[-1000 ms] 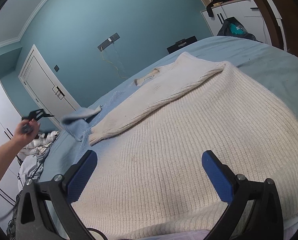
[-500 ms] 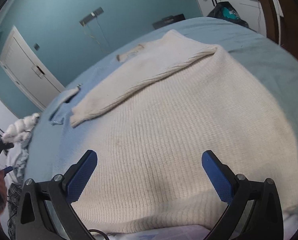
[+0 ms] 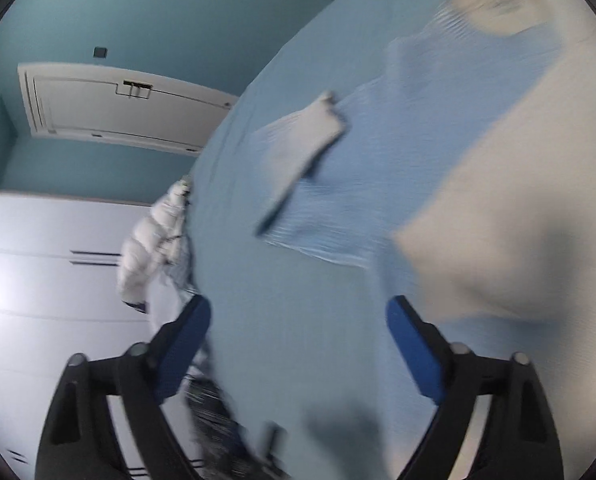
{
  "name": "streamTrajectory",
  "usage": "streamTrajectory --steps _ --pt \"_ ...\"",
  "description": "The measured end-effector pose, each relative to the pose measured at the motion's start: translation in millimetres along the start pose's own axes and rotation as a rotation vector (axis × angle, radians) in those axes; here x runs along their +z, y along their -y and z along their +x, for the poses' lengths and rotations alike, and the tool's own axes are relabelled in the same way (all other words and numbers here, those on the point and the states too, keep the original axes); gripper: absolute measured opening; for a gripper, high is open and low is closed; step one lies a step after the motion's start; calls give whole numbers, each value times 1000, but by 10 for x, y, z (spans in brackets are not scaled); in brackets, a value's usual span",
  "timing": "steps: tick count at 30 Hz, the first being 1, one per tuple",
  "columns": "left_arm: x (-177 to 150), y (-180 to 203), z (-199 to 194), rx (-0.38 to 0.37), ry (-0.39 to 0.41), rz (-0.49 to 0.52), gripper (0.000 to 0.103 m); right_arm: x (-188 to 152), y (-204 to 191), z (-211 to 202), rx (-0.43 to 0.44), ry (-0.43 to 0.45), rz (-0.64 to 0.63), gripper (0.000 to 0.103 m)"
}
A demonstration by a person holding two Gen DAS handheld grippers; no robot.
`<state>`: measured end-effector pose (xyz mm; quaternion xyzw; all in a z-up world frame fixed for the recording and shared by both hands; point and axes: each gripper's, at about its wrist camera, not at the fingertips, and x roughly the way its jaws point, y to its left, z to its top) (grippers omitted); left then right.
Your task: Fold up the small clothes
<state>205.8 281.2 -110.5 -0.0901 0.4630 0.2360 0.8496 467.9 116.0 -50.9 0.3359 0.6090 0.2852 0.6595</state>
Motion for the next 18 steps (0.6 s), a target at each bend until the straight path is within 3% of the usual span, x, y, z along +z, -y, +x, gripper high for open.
streamTrajectory --steps 4,6,7,10,11,15,17,18 --pt "35 -1 83 -14 -8 -27 103 397 4 895 -86 12 45 82" --pt "63 -25 76 56 22 -25 103 554 49 1190 -102 39 59 82" --pt "77 -65 65 84 42 -37 103 638 44 1336 -126 47 46 78" --pt "105 -222 107 65 49 -107 103 831 15 1703 -220 63 -24 63" --pt "108 -267 130 63 46 -129 103 877 17 1780 -236 63 -27 62" --pt "94 -418 198 58 57 -216 103 1050 63 1833 -172 167 70 62" --pt "90 -457 186 60 73 -236 103 1118 38 1825 -196 208 52 50" --pt "90 -471 179 66 84 -242 103 1133 -21 1842 -268 211 -4 18"
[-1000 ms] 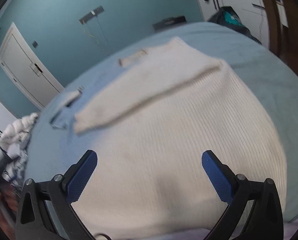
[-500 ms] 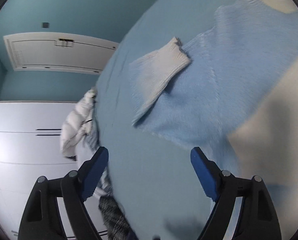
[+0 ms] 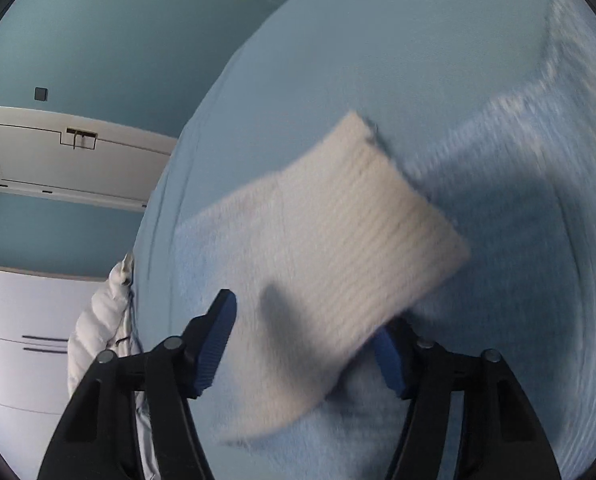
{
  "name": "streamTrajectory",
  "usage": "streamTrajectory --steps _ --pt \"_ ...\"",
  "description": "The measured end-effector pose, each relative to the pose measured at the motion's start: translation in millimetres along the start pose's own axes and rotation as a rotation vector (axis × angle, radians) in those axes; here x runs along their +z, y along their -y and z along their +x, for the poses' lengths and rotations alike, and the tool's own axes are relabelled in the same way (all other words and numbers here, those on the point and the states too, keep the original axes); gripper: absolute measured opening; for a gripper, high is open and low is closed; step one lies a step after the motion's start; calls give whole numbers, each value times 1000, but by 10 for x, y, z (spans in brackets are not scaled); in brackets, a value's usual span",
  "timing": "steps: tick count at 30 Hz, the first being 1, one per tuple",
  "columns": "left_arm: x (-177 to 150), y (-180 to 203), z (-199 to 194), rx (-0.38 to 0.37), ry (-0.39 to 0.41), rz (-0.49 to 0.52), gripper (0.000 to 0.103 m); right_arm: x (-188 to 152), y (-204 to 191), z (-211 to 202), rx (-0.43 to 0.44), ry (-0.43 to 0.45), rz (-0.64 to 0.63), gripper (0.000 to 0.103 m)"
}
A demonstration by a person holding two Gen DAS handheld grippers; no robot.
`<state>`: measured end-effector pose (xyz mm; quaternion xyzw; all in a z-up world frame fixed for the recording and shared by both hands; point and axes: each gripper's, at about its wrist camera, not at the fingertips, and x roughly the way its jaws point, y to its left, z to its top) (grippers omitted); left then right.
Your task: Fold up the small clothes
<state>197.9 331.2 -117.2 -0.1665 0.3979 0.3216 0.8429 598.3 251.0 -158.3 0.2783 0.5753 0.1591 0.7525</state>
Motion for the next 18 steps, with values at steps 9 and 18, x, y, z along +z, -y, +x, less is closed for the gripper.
streamTrajectory --steps 9,18 --pt "-4 -140 42 2 -16 -54 103 -380 -866 -1776 -59 330 -499 7" --pt "-27 122 -605 -136 23 32 103 -556 -721 -4629 -95 591 -677 7"
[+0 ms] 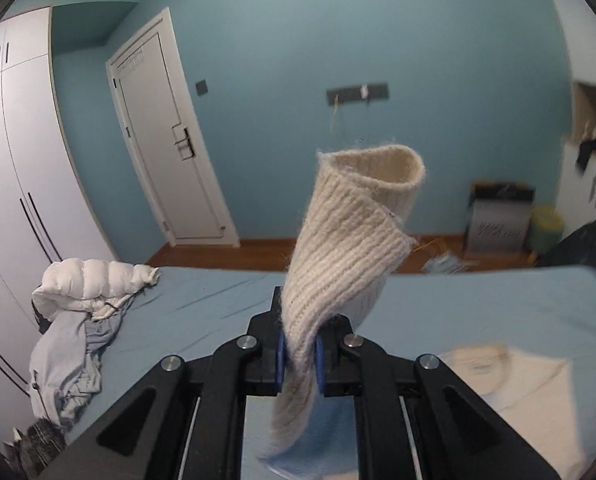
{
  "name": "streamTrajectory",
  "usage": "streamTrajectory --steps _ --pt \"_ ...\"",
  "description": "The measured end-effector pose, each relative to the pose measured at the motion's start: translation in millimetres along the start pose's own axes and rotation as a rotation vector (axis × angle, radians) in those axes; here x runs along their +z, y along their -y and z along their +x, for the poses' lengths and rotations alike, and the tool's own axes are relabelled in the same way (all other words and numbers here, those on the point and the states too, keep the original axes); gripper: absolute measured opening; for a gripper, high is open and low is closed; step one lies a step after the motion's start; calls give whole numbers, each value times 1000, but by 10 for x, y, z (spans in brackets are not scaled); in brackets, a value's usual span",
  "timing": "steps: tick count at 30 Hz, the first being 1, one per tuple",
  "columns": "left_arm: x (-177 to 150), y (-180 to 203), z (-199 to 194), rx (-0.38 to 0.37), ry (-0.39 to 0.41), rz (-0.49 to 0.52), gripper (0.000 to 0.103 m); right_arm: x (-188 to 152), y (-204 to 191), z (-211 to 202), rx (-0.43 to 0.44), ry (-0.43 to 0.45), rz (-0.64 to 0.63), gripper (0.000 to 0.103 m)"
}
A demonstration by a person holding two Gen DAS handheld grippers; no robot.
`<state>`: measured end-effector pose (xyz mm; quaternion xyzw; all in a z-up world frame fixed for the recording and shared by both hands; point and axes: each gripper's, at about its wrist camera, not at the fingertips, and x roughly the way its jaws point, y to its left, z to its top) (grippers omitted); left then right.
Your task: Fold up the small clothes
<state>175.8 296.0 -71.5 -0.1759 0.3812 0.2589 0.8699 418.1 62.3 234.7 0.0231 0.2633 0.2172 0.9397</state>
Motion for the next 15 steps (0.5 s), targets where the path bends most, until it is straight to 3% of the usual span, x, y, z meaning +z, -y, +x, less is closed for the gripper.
streamTrajectory --steps 4,6,9,12,15 --pt "-100 154 -398 -109 -43 68 103 1 680 -260 -92 -49 56 7" --pt "-187 197 -655 -157 -49 104 103 -61 954 -195 -144 -93 56 7" --pt "-434 256 -903 -142 -15 192 103 -347 1305 -182 -210 -168 61 7" --pt "-653 343 -906 -155 -3 268 103 -731 1747 -59 -239 -243 95 8" --pt "-643 443 -861 -156 3 283 103 -1344 2471 27 -342 -356 203 21"
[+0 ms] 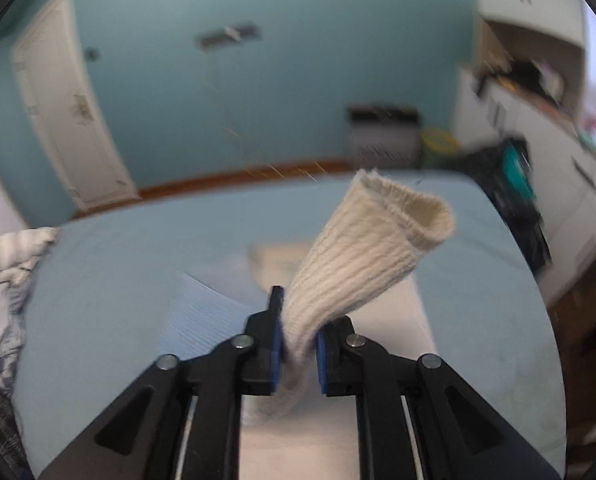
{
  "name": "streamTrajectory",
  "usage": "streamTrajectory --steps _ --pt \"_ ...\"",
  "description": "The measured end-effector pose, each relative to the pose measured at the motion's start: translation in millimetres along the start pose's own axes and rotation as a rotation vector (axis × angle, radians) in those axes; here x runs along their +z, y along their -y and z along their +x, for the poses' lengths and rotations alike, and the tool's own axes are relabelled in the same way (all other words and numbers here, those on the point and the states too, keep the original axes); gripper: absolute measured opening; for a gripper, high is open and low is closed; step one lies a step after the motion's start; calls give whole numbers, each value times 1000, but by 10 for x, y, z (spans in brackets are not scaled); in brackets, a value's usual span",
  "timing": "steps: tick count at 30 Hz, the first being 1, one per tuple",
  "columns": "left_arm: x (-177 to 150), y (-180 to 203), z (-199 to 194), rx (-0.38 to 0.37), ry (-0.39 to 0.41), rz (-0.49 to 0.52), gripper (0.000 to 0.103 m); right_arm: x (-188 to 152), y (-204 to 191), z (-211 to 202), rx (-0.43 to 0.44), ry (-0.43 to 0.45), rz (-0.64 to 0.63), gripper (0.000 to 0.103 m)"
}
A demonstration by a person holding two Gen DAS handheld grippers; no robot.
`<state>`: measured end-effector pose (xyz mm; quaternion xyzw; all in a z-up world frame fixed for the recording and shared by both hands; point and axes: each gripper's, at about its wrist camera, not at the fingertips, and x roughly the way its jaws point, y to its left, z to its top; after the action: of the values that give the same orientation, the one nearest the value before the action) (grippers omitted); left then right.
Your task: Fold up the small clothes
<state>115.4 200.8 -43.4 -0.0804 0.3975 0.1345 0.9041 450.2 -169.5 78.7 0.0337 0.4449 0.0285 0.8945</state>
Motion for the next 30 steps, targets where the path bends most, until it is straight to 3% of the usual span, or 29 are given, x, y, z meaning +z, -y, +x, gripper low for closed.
streamTrajectory --steps 2,3,4,7,9,12,16,25,28,30 --pt "50 3 4 -7 -2 -2 103 -289 516 214 -124 -69 107 43" --pt "67 27 -1 -15 7 -1 103 -461 802 290 -168 -98 174 61" --pt "65 32 -4 -22 18 3 103 -677 1091 351 -196 -121 246 66" --pt "23 126 83 -7 15 48 103 -1060 1605 397 -147 -194 341 66" --pt "-4 183 170 11 -5 76 103 -1183 1733 379 -90 -213 365 66" --pt "-72 282 265 20 -28 99 103 -1205 1802 395 89 -200 443 66" --pt "-108 399 328 23 -35 126 103 -1105 1653 787 189 -272 525 66" --pt "-105 494 488 16 -58 166 103 -958 1633 1200 119 -263 562 56" --pt "-123 503 558 24 -73 170 103 -792 1652 1232 91 -193 529 56" --pt "-136 502 612 22 -88 165 103 -674 1644 1315 100 -192 495 56"
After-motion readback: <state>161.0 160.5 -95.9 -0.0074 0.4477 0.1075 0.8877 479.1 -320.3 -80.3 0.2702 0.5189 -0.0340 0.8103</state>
